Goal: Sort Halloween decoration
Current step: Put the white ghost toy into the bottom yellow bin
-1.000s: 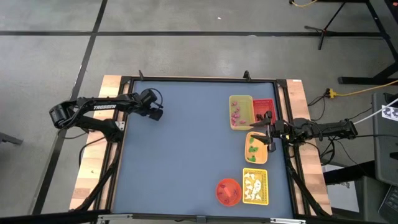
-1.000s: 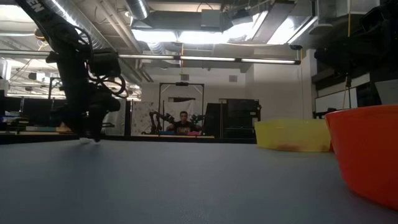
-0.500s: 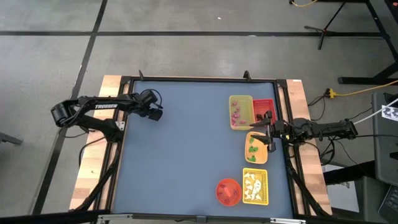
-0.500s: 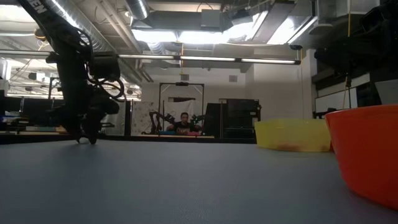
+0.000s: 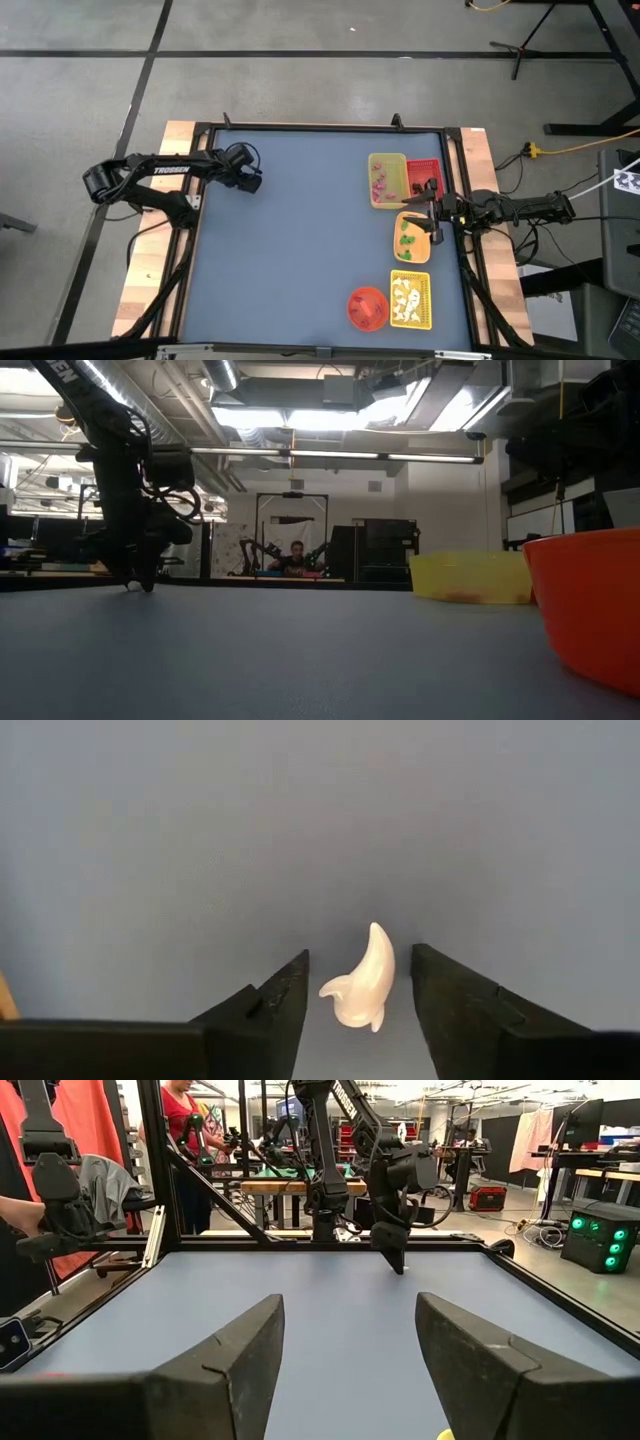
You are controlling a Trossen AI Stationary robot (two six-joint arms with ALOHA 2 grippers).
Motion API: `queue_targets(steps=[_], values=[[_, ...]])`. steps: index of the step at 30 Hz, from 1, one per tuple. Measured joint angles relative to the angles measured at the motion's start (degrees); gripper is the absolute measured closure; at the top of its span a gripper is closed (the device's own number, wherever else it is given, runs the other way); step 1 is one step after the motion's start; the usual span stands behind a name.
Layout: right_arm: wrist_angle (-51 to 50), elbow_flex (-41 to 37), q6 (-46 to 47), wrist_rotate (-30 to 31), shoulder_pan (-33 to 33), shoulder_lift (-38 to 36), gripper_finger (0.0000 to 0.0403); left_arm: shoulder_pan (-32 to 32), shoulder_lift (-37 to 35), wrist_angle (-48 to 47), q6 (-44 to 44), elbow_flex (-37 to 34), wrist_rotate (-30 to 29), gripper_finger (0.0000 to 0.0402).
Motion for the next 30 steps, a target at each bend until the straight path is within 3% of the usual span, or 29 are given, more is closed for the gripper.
queue_targets(steps=[30], values=[[0.0, 0.0, 0.0, 0.0, 0.0, 0.0, 0.0178, 0.0, 0.1, -0.7, -1.6, -0.1, 2.2, 0.0319]])
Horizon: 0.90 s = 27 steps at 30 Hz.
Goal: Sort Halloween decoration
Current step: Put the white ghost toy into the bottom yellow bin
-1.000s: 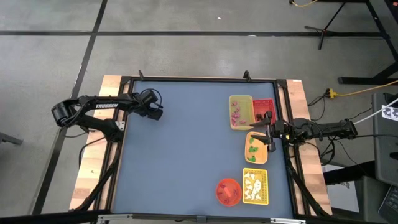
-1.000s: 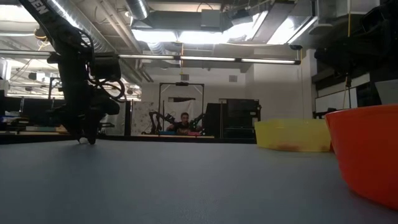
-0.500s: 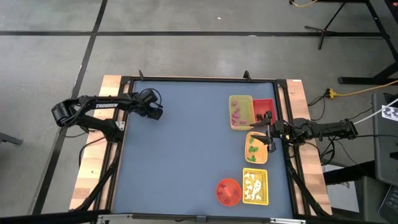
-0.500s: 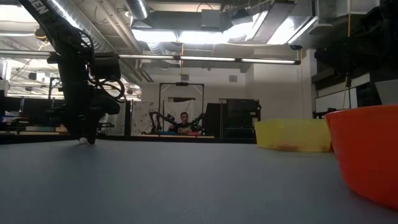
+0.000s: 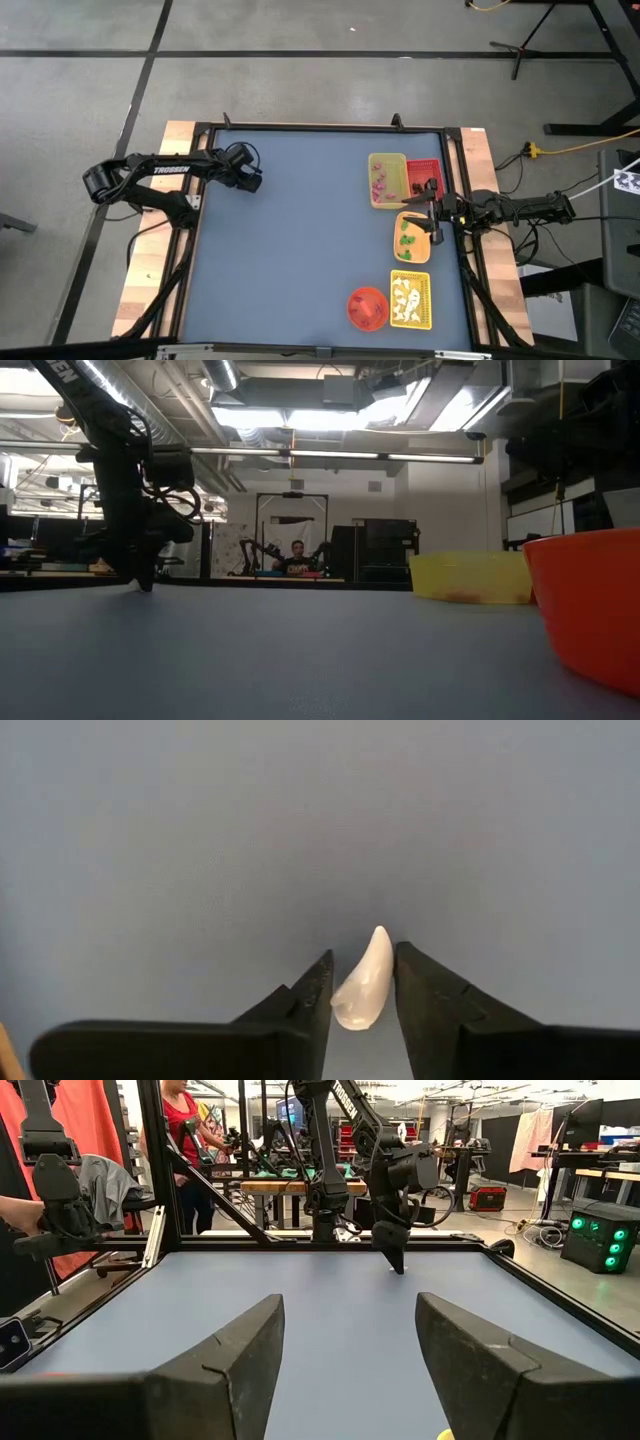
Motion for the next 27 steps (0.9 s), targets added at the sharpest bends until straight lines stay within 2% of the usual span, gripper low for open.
queue_targets(steps=[18, 27], values=[[0.0, 0.0, 0.0, 0.0, 0.0, 0.0, 0.0178, 0.0, 0.0, 0.0, 0.0, 0.0, 0.5, 0.0371], [0.0, 0.0, 0.0, 0.0, 0.0, 0.0, 0.0178, -0.1, 0.1, -0.2, 0.2, 0.8, 0.5, 0.0373]])
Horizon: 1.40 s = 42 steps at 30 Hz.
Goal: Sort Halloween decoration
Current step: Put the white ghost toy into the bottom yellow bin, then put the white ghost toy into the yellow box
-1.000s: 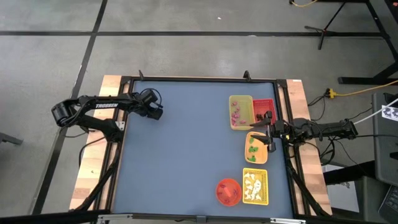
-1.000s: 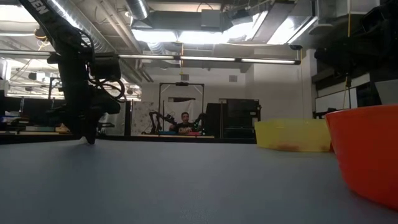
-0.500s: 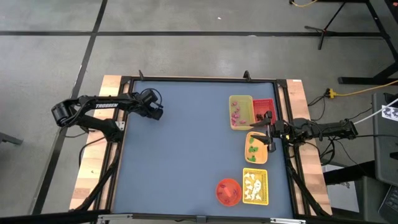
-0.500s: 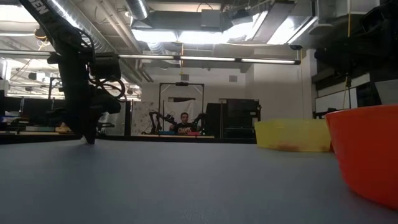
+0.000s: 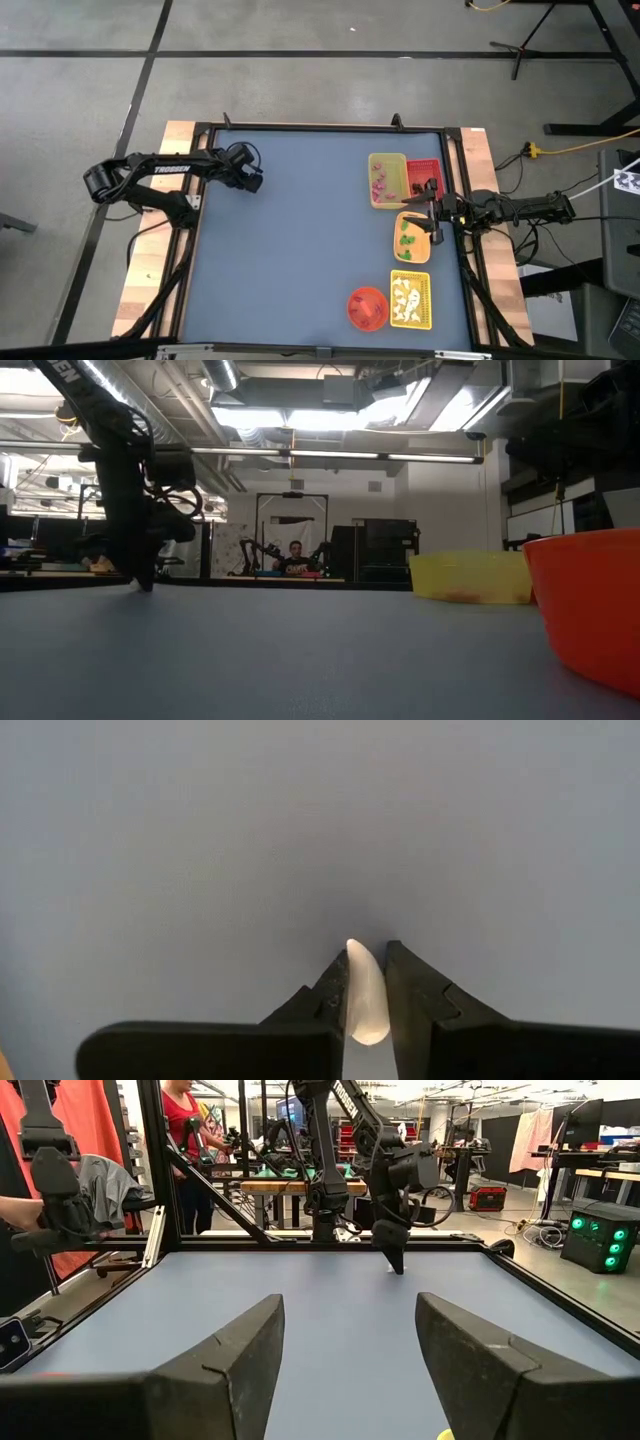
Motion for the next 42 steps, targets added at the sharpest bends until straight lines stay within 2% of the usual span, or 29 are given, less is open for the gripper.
queue_targets(steps=[4, 10, 18, 26, 28, 31, 38, 42], values=[[0.0, 0.0, 0.0, 0.0, 0.0, 0.0, 0.0178, 0.0, 0.2, -0.2, 0.1, 2.4, 2.0, 0.0380], [0.0, 0.0, 0.0, 0.0, 0.0, 0.0, 0.0178, -0.5, 0.2, 0.4, 0.1, 6.0, 9.8, 0.0388], [0.0, 0.0, 0.0, 0.0, 0.0, 0.0, 0.0178, -5.2, 0.0, 5.5, -4.9, 7.3, 19.3, 0.0401], [0.0, 0.0, 0.0, 0.0, 0.0, 0.0, 0.0178, -10.4, 0.0, 6.8, -5.4, 7.3, 18.8, 0.0396], [0.0, 0.0, 0.0, 0.0, 0.0, 0.0, 0.0178, -11.4, 0.0, 6.8, -3.2, 7.4, 18.8, 0.0385], [0.0, 0.0, 0.0, 0.0, 0.0, 0.0, 0.0178, -12.9, 0.0, 6.8, -0.6, 7.4, 17.7, 0.0358], [0.0, 0.0, 0.0, -0.1, 0.0, 0.0, 0.0178, -16.1, -0.1, 5.0, -0.5, 7.4, 9.0, 0.0278], [-0.1, 0.0, 0.0, -0.4, 0.0, 0.0, 0.0178, -17.6, 0.0, 3.3, -2.1, 7.4, 6.4, 0.0241]])
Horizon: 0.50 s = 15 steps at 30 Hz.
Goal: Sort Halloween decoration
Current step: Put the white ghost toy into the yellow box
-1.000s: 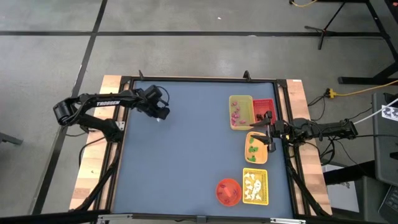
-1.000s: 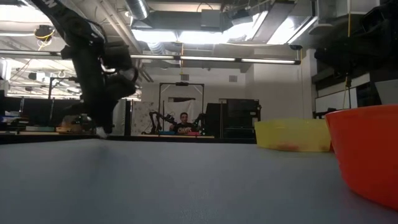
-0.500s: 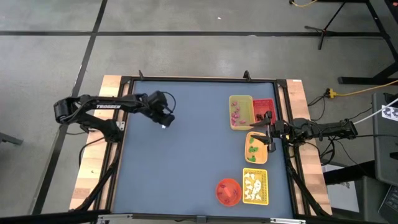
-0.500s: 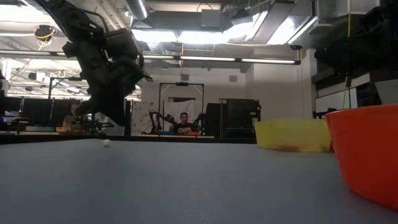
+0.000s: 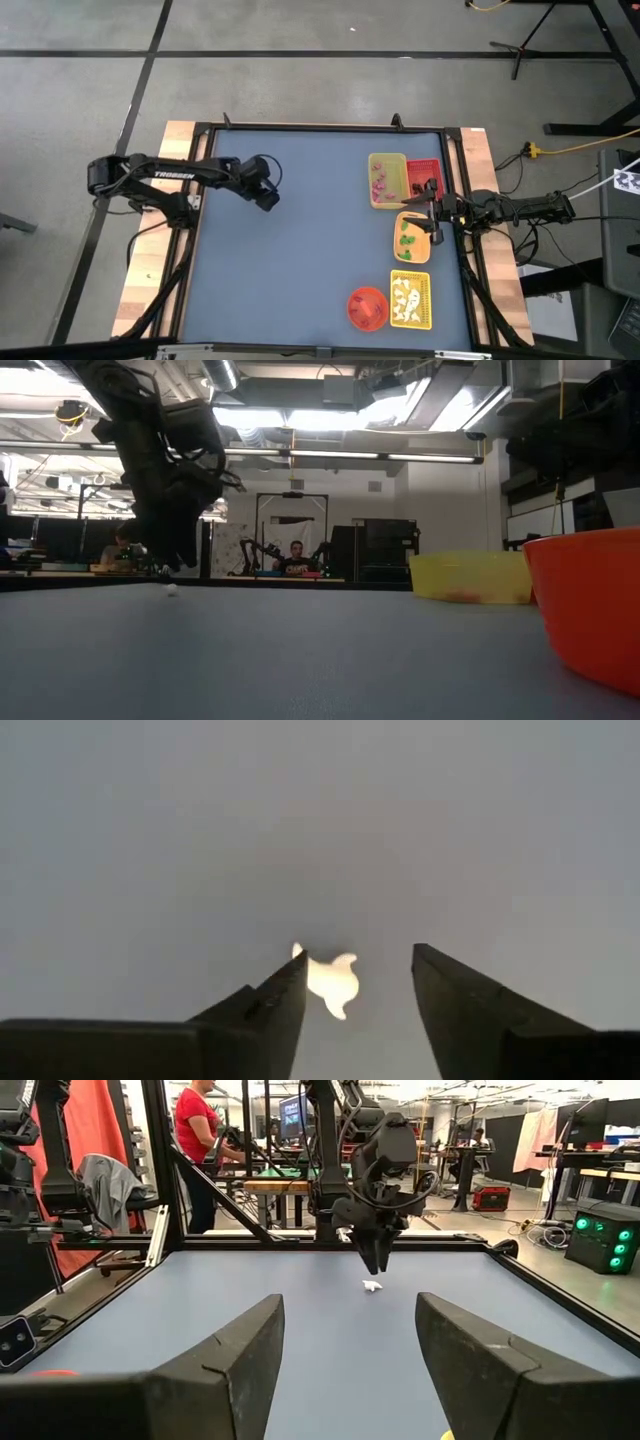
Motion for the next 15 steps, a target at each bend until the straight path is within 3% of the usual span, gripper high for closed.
queue_targets(steps=[6, 11, 15], values=[[0.0, 0.0, 0.0, 0.0, 0.0, 0.0, 0.0178, -2.6, 0.0, -0.3, -0.5, 0.0, -3.2, 0.0207], [0.0, 0.0, 0.0, 0.0, 0.0, 0.0, 0.0178, -5.0, 0.0, -0.1, -0.5, -0.9, -8.3, 0.0200], [0.0, 0.0, 0.0, 0.0, 0.0, 0.0, 0.0178, -6.4, 0.0, -0.1, -2.0, -1.8, -8.8, 0.0200]])
